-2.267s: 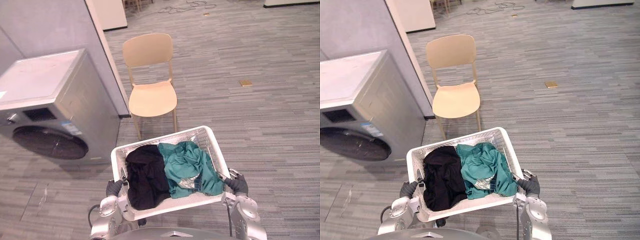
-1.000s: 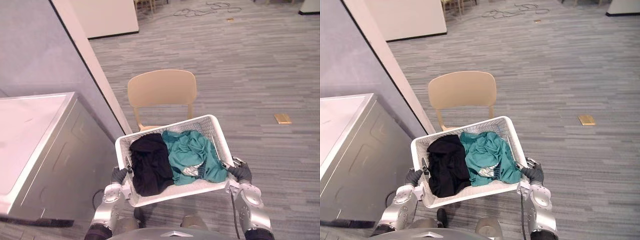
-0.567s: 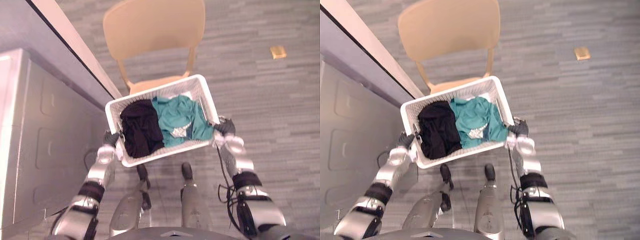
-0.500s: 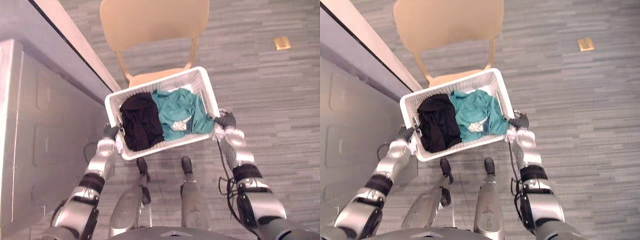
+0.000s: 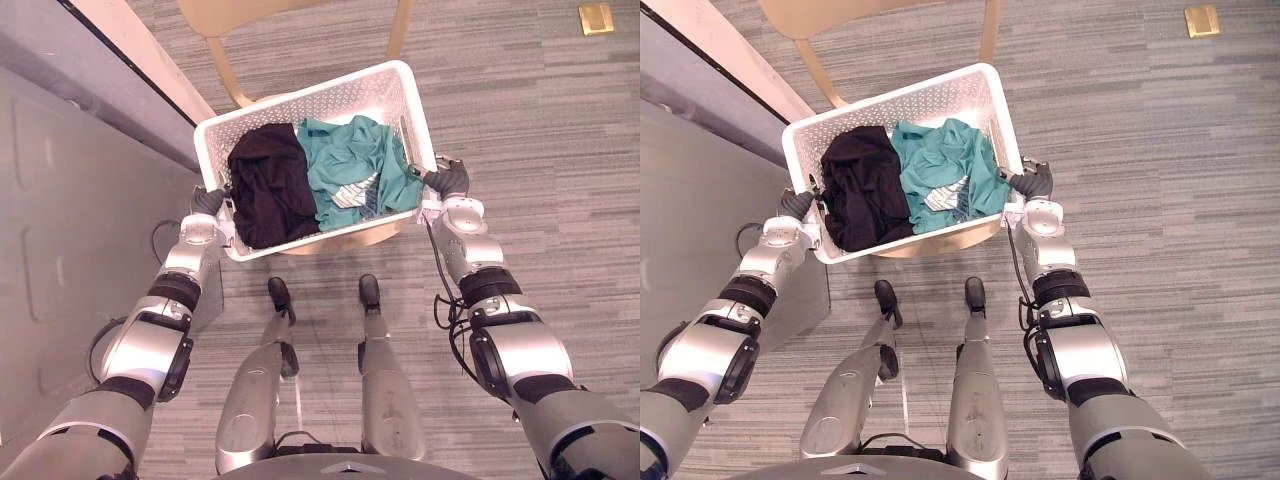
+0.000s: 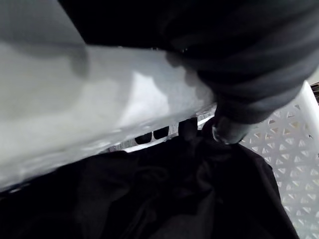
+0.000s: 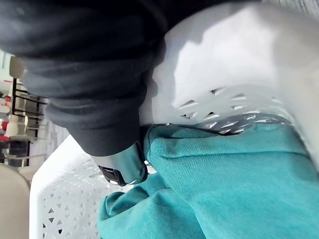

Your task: Pick up the laundry basket with both hands and put the clothes into the washing machine.

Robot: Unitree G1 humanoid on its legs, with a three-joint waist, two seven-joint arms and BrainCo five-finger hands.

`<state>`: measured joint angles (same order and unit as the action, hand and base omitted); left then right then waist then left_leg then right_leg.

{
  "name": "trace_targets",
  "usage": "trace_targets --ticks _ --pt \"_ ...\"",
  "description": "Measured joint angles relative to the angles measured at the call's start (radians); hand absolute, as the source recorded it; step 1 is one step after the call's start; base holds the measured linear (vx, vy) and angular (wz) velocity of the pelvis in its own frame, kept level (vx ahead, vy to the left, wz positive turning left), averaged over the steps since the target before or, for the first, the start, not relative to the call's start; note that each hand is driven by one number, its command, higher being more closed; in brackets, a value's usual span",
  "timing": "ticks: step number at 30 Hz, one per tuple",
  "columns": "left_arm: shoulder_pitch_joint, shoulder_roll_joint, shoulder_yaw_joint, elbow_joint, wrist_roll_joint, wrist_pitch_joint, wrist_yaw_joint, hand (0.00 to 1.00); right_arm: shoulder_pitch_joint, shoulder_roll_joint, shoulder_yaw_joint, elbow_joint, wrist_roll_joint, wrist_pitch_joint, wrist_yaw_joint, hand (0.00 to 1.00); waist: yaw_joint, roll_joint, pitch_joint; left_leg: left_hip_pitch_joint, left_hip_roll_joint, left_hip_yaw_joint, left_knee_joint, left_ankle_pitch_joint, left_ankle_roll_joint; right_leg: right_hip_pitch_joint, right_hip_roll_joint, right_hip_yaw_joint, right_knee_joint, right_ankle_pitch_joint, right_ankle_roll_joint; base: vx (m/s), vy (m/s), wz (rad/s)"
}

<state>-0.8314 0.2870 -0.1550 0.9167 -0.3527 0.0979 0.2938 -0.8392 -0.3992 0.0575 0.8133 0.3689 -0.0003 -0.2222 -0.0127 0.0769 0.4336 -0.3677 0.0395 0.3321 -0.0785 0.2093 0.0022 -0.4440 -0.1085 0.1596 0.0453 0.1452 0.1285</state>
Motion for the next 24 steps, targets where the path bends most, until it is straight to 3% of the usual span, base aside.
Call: trace_targets --ticks 6,10,15,20,24 --pt "-0.043 0.022 0.0 -0.007 0.009 -0.019 -0.001 0.0 0.006 -0.008 0.001 -0.002 0.018 0.012 0.002 0.0 0.005 -0.004 0.002 0.003 0.014 0.01 0.0 0.003 -0.007 0.0 0.013 0.003 0.0 0.006 -0.008 0.0 -0.022 -0.03" --pt "-0.044 0.097 0.001 -0.129 0.026 -0.036 0.001 0.0 0.175 -0.072 -0.015 -0.205 0.016 0.038 0.016 0.0 0.01 -0.004 0.002 0.01 0.017 0.025 0.0 -0.002 -0.014 0.001 0.014 0.01 0.001 0.007 -0.007 0.0 -0.018 -0.07" --pt "0.034 0.142 0.072 -0.282 0.064 -0.059 0.003 0.0 0.366 -0.138 -0.185 -0.373 -0.024 0.05 0.039 0.0 -0.002 -0.006 0.0 0.064 0.02 0.026 0.0 -0.01 -0.023 0.048 0.015 0.0 0.017 -0.011 -0.008 0.02 -0.024 -0.01" --pt "0.246 0.114 0.145 -0.427 0.081 -0.074 -0.002 0.0 0.526 -0.147 -0.319 -0.446 -0.101 0.046 0.04 0.0 -0.016 -0.013 -0.006 0.118 0.021 0.014 -0.006 -0.024 -0.036 0.091 0.018 -0.007 0.051 -0.043 -0.009 0.05 -0.056 0.05" --pt "0.475 0.031 0.245 -0.558 0.081 -0.077 -0.017 0.0 0.653 -0.056 -0.442 -0.445 -0.141 0.047 0.043 0.0 -0.015 -0.012 -0.056 0.138 0.019 -0.004 -0.004 -0.029 -0.039 0.115 0.018 -0.013 0.055 -0.061 -0.011 0.08 -0.047 0.1"
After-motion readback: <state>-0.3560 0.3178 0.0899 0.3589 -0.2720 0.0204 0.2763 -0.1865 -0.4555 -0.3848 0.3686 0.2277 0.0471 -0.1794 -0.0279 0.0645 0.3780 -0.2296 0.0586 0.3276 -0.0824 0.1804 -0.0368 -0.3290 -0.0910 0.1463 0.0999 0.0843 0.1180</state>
